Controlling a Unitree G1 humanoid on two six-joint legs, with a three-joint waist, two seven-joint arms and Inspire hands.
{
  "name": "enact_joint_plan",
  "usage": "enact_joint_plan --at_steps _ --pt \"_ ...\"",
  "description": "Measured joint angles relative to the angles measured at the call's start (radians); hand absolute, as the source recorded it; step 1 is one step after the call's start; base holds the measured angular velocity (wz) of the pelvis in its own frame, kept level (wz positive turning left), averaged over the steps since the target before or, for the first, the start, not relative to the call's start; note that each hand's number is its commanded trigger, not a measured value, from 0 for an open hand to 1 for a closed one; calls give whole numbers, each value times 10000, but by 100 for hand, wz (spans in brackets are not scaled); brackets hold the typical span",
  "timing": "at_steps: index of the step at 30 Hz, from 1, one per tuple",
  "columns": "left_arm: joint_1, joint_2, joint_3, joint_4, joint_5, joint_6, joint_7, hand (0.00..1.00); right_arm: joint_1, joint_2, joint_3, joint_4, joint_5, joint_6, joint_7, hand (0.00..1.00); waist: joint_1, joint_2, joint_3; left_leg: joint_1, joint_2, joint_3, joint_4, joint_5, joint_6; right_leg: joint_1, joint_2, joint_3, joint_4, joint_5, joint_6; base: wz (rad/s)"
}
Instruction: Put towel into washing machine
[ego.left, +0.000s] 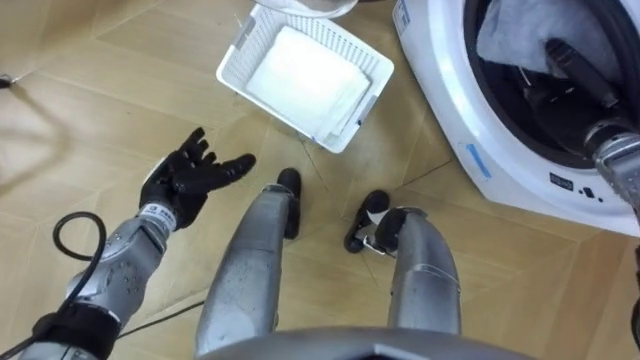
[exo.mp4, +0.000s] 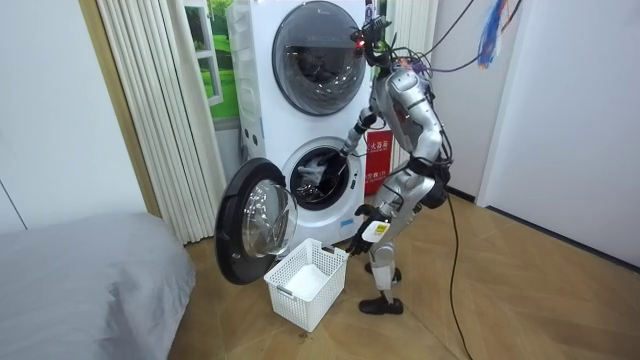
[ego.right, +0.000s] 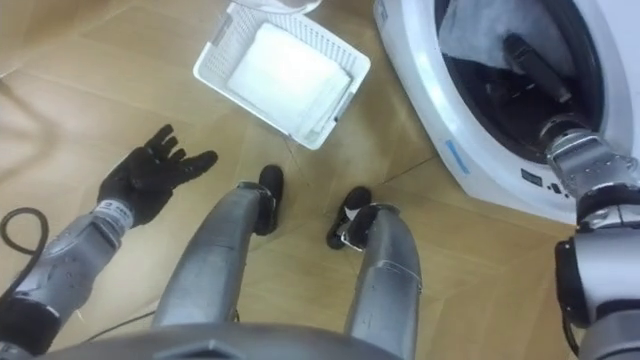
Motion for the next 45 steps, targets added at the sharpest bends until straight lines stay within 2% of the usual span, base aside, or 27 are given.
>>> enact_joint_plan --at_steps 3,5,9,12,15,17,21,26,28,32,33,34,35,37,39,42,43,45 --pt "-63 -205 -13 -151 36 -19 427 0 -320 37 -379 296 134 59 -977 0 -182 -27 3 -16 -124 163 -88 33 225 -16 -191 -21 -28 32 174 12" --pt "-257 -515 -16 -155 120 -70 830 0 -584 50 -948 571 262 57 -1935 0 -202 -26 3 4 -134 452 -162 33 444 -17 -306 19 -87 111 316 2" --pt "-499 -593 -175 -197 242 -162 1249 0 -933 50 -1411 807 809 17 -3236 0 -186 -2 -9 17 -129 541 -298 31 635 37 -271 72 -436 286 538 -7" --pt "-589 -666 -371 -308 420 -162 1424 0 -916 58 -1456 770 1241 -245 -4174 0 -141 105 -21 177 -129 525 -370 -20 746 332 -249 -29 -705 375 646 -1" --pt "-812 -865 -371 -267 697 -157 1585 0 -907 279 -2004 706 1677 -594 -5054 0 -82 173 -20 596 -101 532 -784 45 808 801 -72 -25 -1271 551 758 -5" --pt "-1116 -1162 -372 121 919 -155 1616 0 -896 446 -2347 684 1779 -1063 -5755 0 37 285 -10 1033 -91 545 -1150 99 829 1246 52 -17 -1738 737 794 -9" --pt "-1405 -1338 -360 624 1367 -162 1615 0 -785 653 -2555 676 1890 -1463 -6443 0 183 410 -13 1752 -81 634 -1726 150 824 1899 192 20 -2332 912 876 -10" --pt "-1469 -1245 -336 1522 1930 -163 1608 0 -21 1093 -2560 302 2048 -1743 -6568 0 211 512 -21 2835 -30 742 -2450 191 755 2953 411 -5 -3149 1007 952 -5" --pt "-1403 -1243 -262 2106 2603 -246 1513 0 564 1240 -2586 -201 2032 -1891 -6584 0 274 582 -51 3254 3 758 -2805 207 712 3405 555 21 -3597 1070 987 -3" --pt "-976 -1235 581 2547 3893 -262 1537 0 1441 1574 -2913 -440 1994 -1914 -6249 0 314 731 -135 4133 52 788 -3316 176 648 4445 784 -30 -4447 1168 1074 5" --pt "-774 -1223 948 2763 4142 -325 1599 0 1783 1811 -3084 -433 1994 -2008 -6047 0 309 741 -141 4570 41 761 -3569 167 621 4906 841 -21 -4730 1187 1107 5" --pt "-566 -1233 1235 3009 4208 -343 1630 0 2254 2016 -3347 -430 1989 -2178 -5946 0 302 760 -173 5040 36 756 -3774 150 590 5380 903 19 -4988 1202 1132 4" --pt "-293 -1243 1464 3042 4425 -343 1704 0 2835 2097 -3477 -479 2003 -2284 -5898 0 294 767 -250 5437 32 765 -4011 123 546 5789 949 10 -5223 1221 1164 0" --pt "190 -1316 1784 3037 4826 -341 1808 0 3564 2279 -3752 -565 1931 -2322 -5746 0 187 766 -344 5890 9 756 -4168 114 530 6270 987 27 -5486 1230 1180 -3" --pt "687 -1360 2022 3072 5074 -323 1819 0 4108 2676 -3790 -793 1702 -2352 -5691 0 57 769 -391 6282 22 784 -4177 110 524 6656 1024 107 -5575 1231 1180 -9" --pt "955 -1520 2614 3474 5357 -334 1853 0 4768 3026 -3822 -860 1141 -2365 -5475 0 -25 803 -468 7098 46 819 -4591 42 405 7418 1180 262 -6018 1231 1181 -12" --pt "1095 -1633 2755 3606 5431 -341 1913 0 4931 3185 -3813 -920 555 -2429 -5321 0 -182 853 -504 7349 44 814 -4749 17 353 7664 1226 255 -6123 1230 1184 -6" --pt "1397 -1835 2791 3662 5639 -349 1940 0 5277 3382 -3788 -934 -581 -2520 -5151 0 -261 877 -536 7842 48 814 -5045 22 268 8023 1277 262 -6228 1226 1189 -8"
